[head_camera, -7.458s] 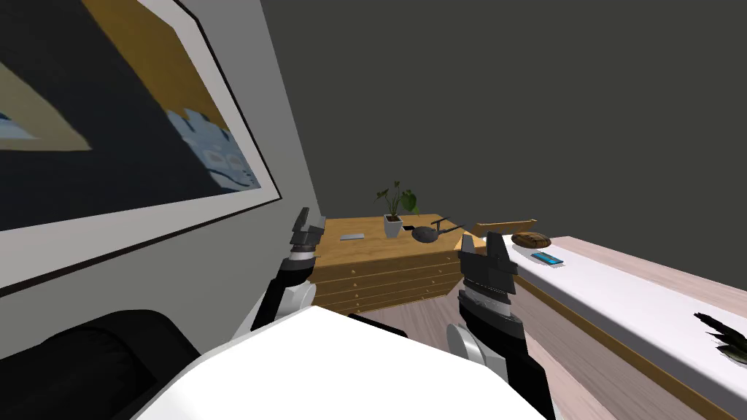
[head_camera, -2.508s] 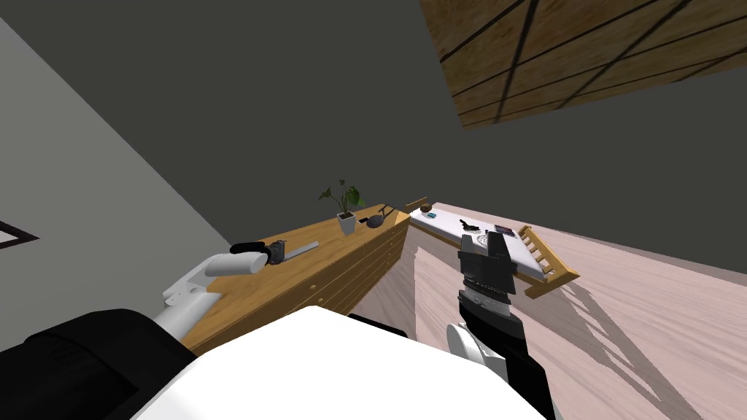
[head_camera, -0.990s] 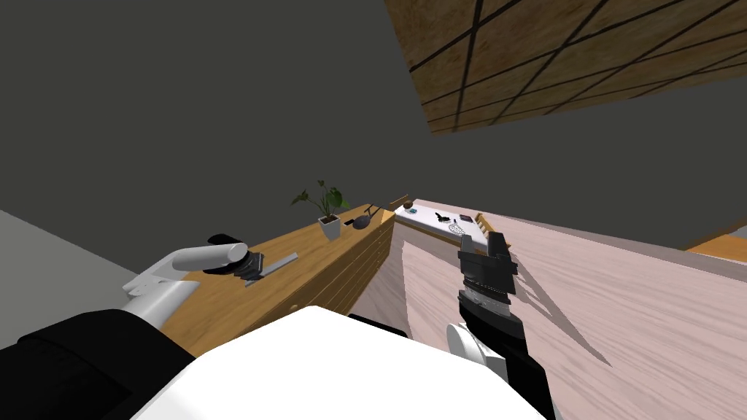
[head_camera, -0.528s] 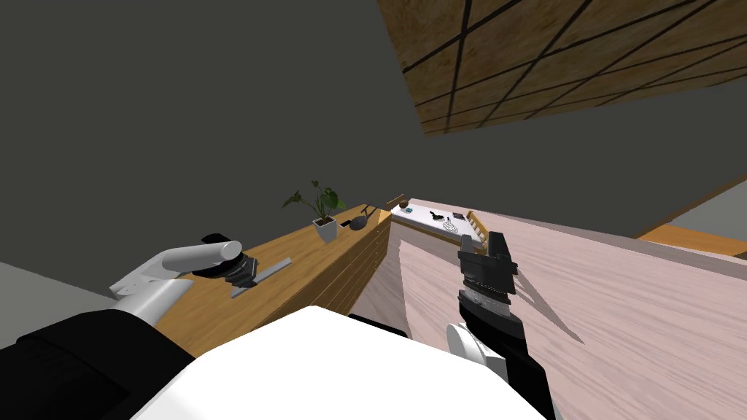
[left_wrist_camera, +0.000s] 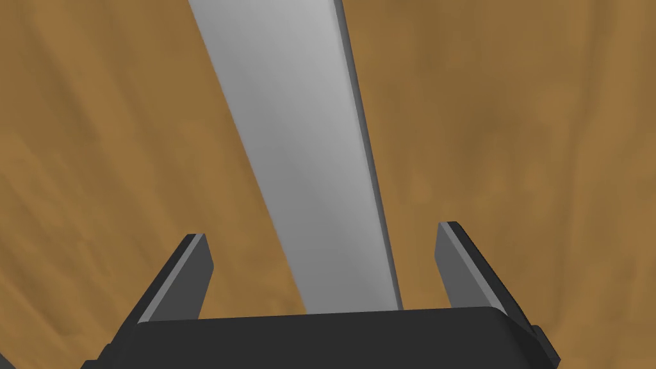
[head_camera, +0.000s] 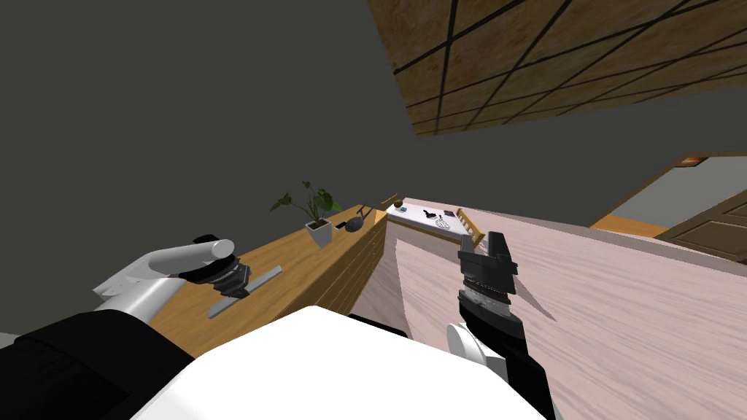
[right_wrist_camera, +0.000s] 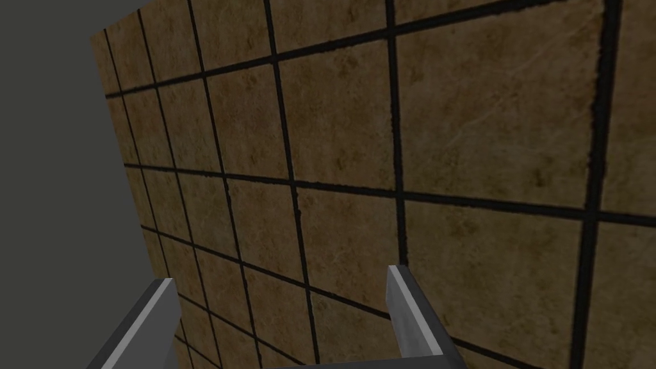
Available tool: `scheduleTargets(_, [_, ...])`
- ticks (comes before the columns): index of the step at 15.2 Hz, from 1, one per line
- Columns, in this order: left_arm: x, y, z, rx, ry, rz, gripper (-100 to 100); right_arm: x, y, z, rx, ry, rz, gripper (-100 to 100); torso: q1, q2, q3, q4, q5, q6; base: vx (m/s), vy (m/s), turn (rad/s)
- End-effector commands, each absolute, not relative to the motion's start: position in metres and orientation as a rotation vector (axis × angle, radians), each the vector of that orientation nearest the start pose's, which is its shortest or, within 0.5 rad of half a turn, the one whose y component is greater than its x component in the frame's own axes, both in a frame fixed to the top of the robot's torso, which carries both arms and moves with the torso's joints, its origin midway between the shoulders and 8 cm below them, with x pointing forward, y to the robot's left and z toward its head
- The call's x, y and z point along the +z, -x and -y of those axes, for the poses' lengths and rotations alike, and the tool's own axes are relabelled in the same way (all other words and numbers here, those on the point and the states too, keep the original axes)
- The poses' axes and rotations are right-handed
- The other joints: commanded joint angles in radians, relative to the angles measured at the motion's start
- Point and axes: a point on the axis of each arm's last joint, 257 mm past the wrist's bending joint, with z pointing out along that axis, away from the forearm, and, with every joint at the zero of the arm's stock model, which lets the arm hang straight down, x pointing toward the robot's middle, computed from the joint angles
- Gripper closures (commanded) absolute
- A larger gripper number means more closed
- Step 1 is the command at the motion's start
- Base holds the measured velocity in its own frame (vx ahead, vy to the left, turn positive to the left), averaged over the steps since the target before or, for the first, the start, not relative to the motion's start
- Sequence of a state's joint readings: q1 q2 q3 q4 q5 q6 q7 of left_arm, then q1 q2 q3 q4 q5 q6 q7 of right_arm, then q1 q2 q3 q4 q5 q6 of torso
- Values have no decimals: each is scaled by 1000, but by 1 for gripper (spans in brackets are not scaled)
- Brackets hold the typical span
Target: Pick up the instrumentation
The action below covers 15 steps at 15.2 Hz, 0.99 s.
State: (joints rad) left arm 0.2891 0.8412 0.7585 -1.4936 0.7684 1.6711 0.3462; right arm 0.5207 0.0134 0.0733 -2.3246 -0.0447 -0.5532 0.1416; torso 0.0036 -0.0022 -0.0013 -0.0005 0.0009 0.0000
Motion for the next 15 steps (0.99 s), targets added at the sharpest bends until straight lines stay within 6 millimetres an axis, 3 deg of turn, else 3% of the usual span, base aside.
scheduleTargets(1, [-296,-151,-641,-41,2928,-804,-100,47,-326,263,1279,-594,-550,0,0,0,0,0,0,0,20,46,-147])
scheduleTargets(6, [-303,-134,-628,-6,3023,-781,-100,47,-326,263,1279,-594,-550,0,1,0,0,0,0,0,24,53,-101])
scheduleTargets(15, [-306,-123,-665,-15,2991,-768,-100,47,-326,263,1279,-595,-550,0,-8,-1,0,0,-2,-1,26,-36,-2])
